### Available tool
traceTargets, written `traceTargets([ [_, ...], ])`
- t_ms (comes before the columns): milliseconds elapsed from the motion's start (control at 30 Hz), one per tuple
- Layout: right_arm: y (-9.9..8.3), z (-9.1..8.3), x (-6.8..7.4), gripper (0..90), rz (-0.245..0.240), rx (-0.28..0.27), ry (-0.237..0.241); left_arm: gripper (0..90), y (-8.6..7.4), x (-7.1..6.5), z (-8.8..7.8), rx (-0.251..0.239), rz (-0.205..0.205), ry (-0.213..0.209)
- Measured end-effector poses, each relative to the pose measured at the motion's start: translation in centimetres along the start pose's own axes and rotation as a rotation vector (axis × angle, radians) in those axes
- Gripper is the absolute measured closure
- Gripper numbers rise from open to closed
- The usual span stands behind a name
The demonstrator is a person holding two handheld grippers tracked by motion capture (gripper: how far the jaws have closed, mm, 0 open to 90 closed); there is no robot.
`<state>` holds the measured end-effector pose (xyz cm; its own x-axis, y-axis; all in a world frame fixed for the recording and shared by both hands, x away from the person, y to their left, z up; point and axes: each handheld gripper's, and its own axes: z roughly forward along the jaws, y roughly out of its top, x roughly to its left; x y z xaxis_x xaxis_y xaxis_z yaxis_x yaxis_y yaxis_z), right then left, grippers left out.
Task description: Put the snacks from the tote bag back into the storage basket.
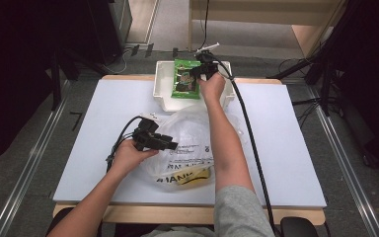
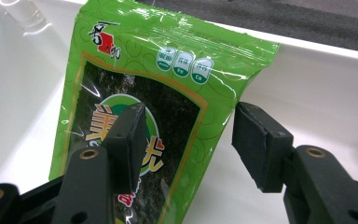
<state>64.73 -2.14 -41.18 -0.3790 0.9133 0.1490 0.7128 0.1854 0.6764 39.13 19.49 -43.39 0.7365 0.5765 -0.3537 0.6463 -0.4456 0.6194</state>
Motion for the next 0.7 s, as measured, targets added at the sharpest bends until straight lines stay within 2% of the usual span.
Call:
traceTargets([
  [500, 0.1, -1.0, 0.0, 48.5, 0.023, -0.032, 0.009, 55.7, 0.0, 0.1, -0.1, -0.004, -0.003, 0.002],
  [567, 0.0, -1.3, -0.2, 48.8, 0.037, -0.048, 0.017, 55.5, 0.0, 0.1, -0.1, -0.003, -0.004, 0.003],
  [700, -0.3, -1.7, -0.7, 49.0, 0.044, -0.041, 0.022, 55.5, 0.0, 0.0, 0.0, 0.000, -0.002, 0.005],
])
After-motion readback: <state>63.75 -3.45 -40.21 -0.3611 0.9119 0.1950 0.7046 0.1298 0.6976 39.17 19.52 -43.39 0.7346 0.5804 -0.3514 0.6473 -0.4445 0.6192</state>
